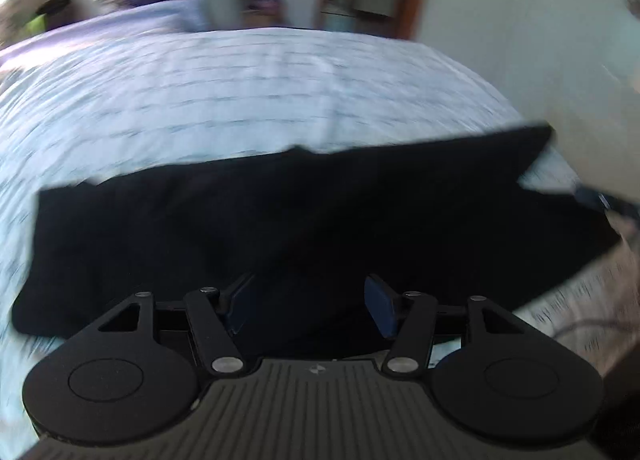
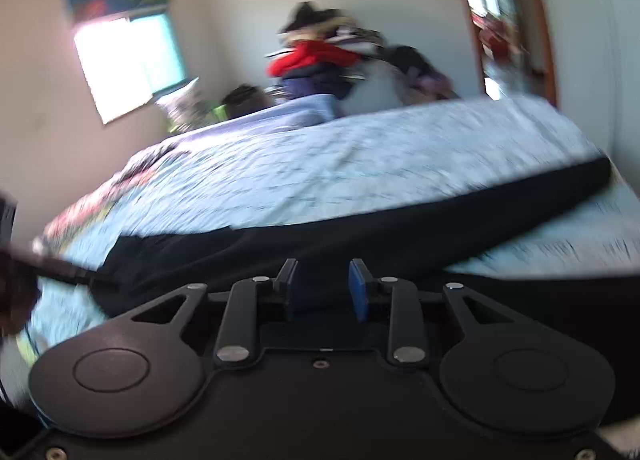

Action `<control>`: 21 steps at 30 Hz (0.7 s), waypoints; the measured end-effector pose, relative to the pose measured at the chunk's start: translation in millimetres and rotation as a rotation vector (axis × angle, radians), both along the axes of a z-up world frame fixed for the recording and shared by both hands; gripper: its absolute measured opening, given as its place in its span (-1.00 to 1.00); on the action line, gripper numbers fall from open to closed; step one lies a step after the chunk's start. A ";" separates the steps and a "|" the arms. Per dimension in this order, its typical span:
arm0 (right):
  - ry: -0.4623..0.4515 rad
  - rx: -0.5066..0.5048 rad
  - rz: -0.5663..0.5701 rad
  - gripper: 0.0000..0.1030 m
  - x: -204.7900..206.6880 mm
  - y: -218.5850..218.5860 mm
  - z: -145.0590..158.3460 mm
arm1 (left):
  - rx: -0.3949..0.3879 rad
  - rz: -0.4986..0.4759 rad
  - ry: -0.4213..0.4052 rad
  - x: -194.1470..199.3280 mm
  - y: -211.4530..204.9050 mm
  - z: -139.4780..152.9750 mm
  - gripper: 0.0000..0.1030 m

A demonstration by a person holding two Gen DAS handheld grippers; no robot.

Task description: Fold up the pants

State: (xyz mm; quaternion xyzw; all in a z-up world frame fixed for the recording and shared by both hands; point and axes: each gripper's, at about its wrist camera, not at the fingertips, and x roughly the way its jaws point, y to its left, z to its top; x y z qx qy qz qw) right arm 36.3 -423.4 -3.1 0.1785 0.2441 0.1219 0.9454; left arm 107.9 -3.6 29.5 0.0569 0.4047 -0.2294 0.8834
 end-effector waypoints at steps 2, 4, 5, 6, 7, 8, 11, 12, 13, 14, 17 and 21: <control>0.047 0.175 -0.081 -0.25 11.6 -32.7 -18.8 | 0.066 -0.113 -0.025 0.6 -33.0 -6.7 0.24; 0.068 0.365 -0.165 0.07 25.4 -54.7 -37.5 | 0.163 -0.211 -0.065 -1.1 -63.5 -18.1 0.25; 0.075 0.443 -0.203 0.12 31.5 -64.2 -44.8 | 0.212 -0.248 -0.087 -2.4 -75.2 -25.6 0.26; 0.077 0.512 -0.233 0.18 39.6 -70.7 -49.4 | 0.272 -0.280 -0.106 -3.1 -86.1 -34.4 0.26; 0.079 0.571 -0.255 0.22 45.9 -78.7 -56.0 | 0.323 -0.297 -0.125 -3.2 -94.0 -42.2 0.26; 0.091 0.626 -0.290 0.25 53.4 -86.7 -62.9 | 0.375 -0.306 -0.151 -2.3 -100.8 -50.0 0.26; 0.191 0.751 -0.445 0.43 71.5 -102.4 -83.2 | 0.471 -0.295 -0.223 -0.9 -109.9 -65.2 0.32; 0.211 0.782 -0.485 0.43 75.5 -104.2 -87.2 | 0.475 -0.290 -0.236 -0.6 -110.2 -67.6 0.33; 0.206 0.801 -0.488 0.47 81.5 -103.0 -88.2 | 0.468 -0.286 -0.240 3.4 -110.0 -67.9 0.35; 0.206 0.795 -0.478 0.50 88.9 -101.5 -85.0 | 0.461 -0.283 -0.237 5.2 -109.2 -69.2 0.36; 0.199 0.750 -0.506 0.52 120.5 -99.8 -66.1 | 0.419 -0.258 -0.214 11.8 -104.7 -70.0 0.38; 0.239 0.677 -0.444 0.57 215.1 -101.1 -24.5 | 0.355 -0.210 -0.169 17.9 -97.1 -66.2 0.41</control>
